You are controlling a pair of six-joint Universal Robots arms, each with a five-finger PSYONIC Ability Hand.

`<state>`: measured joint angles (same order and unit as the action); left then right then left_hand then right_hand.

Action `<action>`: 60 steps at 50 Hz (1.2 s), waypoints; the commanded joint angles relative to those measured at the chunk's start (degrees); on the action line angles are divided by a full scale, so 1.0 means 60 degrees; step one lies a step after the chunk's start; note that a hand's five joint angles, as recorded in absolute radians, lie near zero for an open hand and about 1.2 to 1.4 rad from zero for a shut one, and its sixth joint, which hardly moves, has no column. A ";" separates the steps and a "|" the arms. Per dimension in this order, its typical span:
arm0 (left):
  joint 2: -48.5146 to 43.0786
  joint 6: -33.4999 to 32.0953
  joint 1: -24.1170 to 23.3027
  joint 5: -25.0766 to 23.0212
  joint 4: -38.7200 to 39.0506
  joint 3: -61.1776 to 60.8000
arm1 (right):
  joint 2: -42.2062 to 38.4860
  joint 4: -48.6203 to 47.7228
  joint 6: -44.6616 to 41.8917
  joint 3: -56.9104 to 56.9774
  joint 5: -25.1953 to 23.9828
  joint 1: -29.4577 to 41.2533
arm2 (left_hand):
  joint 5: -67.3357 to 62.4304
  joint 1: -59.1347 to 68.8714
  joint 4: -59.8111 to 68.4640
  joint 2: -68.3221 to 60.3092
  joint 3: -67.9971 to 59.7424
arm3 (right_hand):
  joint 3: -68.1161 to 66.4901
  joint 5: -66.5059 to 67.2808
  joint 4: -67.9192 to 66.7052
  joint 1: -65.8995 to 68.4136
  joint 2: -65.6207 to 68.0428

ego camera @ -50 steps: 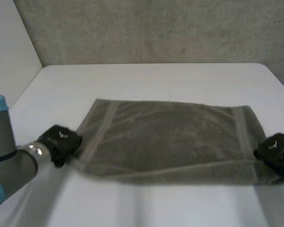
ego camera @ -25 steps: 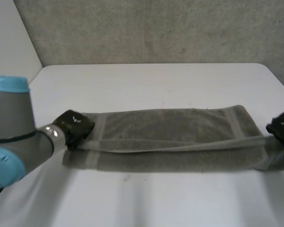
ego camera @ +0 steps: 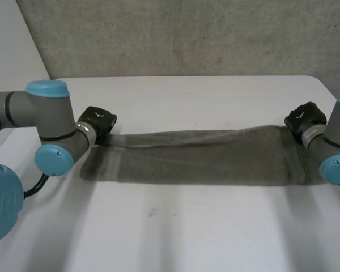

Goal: Fold the laundry

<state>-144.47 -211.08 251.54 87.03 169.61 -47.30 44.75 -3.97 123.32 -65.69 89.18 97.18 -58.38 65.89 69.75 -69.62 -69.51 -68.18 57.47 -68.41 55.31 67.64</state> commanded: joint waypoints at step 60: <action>0.6793 0.3041 0.0044 0.0524 0.4925 -0.8480 | 0.4744 0.0370 0.2577 -0.5707 -0.2910 -0.2310 | 0.9386 -0.8971 -0.9614 0.9593 0.9574 | 0.6375 -0.6257 0.6413 -0.4229 -0.6284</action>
<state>-103.17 -193.96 251.35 90.27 198.09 -96.72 74.84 10.66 138.81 -92.19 73.48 84.08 -2.25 12.14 11.72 -11.71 -11.82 -24.95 14.42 -25.13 21.10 24.19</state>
